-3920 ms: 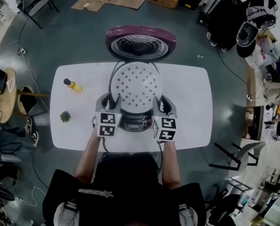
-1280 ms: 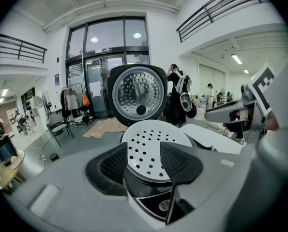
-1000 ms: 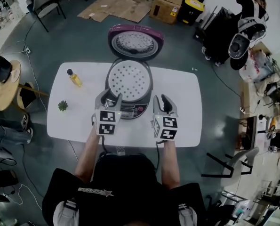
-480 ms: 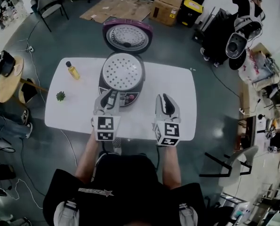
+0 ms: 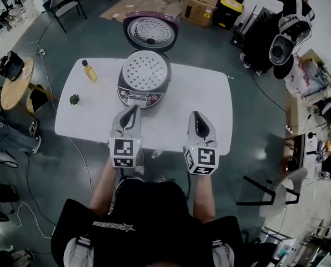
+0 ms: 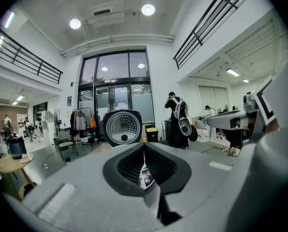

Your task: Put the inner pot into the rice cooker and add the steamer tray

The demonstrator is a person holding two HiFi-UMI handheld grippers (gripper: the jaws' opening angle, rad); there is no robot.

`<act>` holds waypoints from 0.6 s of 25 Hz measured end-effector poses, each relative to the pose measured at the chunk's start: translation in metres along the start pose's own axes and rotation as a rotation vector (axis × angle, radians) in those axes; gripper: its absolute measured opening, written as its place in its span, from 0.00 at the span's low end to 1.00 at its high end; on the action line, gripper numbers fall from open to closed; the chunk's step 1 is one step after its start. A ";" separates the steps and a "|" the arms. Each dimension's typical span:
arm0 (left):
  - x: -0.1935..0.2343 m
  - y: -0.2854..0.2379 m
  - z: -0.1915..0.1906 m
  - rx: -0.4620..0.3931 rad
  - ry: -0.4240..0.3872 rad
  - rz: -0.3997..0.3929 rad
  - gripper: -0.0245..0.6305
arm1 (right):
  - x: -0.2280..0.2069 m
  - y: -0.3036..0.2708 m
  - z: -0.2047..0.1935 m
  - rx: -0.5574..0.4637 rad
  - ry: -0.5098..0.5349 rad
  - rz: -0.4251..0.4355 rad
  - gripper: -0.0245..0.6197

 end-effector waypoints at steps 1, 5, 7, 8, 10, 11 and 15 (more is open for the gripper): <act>-0.004 0.006 -0.002 -0.001 0.000 0.001 0.05 | 0.000 0.007 -0.001 -0.004 -0.001 0.001 0.06; -0.016 0.034 -0.010 0.002 0.002 0.008 0.05 | 0.003 0.035 -0.008 -0.007 0.001 0.007 0.06; -0.021 0.045 -0.011 0.003 0.002 0.015 0.05 | 0.004 0.047 -0.010 -0.010 0.004 0.008 0.06; -0.024 0.049 -0.012 0.003 0.004 0.019 0.05 | 0.004 0.052 -0.011 -0.011 0.006 0.007 0.06; -0.029 0.059 -0.015 0.007 0.007 0.022 0.05 | 0.004 0.063 -0.015 -0.010 0.006 0.008 0.06; -0.032 0.064 -0.017 0.008 0.008 0.022 0.05 | 0.005 0.069 -0.017 -0.010 0.003 0.008 0.06; -0.042 0.081 -0.023 0.012 0.009 0.017 0.05 | 0.007 0.090 -0.023 -0.006 -0.002 0.005 0.06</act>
Point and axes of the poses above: the fingertips, and each gripper's own axes: y backward along the fingers, x to its left, z out of its top, the point moved 6 cm from there along y, backward along the fingers, and after that the axes turned 8 degrees about -z, right-handed, at the moved point
